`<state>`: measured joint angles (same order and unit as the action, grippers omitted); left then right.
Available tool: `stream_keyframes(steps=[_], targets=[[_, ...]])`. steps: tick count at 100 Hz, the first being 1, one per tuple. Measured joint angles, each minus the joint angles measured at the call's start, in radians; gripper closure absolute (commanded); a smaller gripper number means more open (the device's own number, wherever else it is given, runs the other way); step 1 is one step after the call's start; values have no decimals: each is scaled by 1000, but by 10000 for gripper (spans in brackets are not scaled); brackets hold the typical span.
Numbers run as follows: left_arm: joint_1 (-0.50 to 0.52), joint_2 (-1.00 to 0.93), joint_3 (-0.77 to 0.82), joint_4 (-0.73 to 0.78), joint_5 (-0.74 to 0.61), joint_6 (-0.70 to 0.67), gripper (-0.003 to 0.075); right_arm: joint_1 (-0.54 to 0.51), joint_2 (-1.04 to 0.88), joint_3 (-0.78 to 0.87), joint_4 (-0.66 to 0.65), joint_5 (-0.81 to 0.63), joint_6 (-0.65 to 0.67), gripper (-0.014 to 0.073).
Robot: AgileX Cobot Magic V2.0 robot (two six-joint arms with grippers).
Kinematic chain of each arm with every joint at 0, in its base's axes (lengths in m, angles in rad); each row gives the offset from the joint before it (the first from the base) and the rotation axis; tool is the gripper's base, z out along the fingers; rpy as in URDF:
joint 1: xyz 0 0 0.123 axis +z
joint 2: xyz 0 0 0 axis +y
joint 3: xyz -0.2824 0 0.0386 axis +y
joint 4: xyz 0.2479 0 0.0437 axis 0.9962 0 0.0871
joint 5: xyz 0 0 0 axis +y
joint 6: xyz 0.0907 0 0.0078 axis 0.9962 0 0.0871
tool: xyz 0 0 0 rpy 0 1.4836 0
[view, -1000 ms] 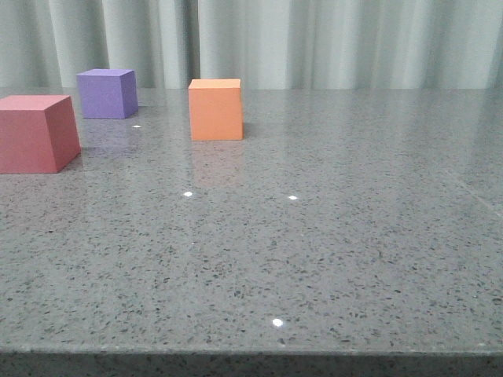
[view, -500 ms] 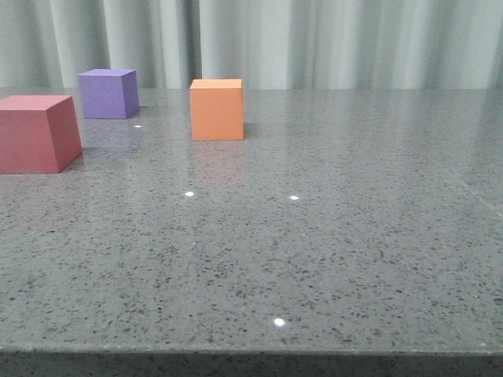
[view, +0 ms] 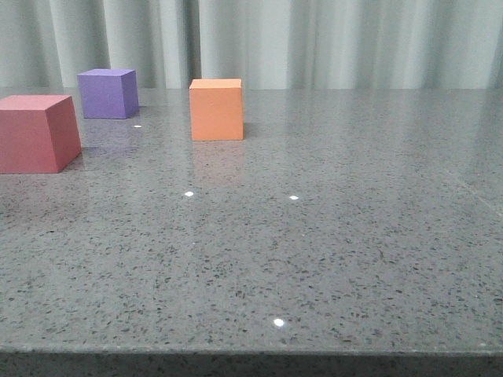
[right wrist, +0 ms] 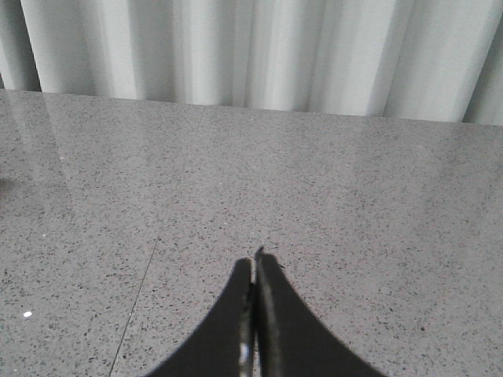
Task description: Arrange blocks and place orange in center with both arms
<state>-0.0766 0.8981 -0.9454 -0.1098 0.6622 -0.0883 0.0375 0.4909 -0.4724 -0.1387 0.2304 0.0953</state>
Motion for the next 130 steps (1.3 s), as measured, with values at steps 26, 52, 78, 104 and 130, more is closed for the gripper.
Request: stream_keyframes(steps=[26,52,78,104,130], targets=[[0,39,-2,0,2,0,615,0,0,0,0,0,0,662],[0,39,-2,0,36,0,31,0,0,0,0,0,0,662],[0,39,-2,-69,64,0,85,0,0,0,0,0,0,662],[0,39,-4,-99,50,0,86,0,0,0,0,0,0,662],[-25,139,-124,-103,50,0,86,0,0,0,0,0,0,662]])
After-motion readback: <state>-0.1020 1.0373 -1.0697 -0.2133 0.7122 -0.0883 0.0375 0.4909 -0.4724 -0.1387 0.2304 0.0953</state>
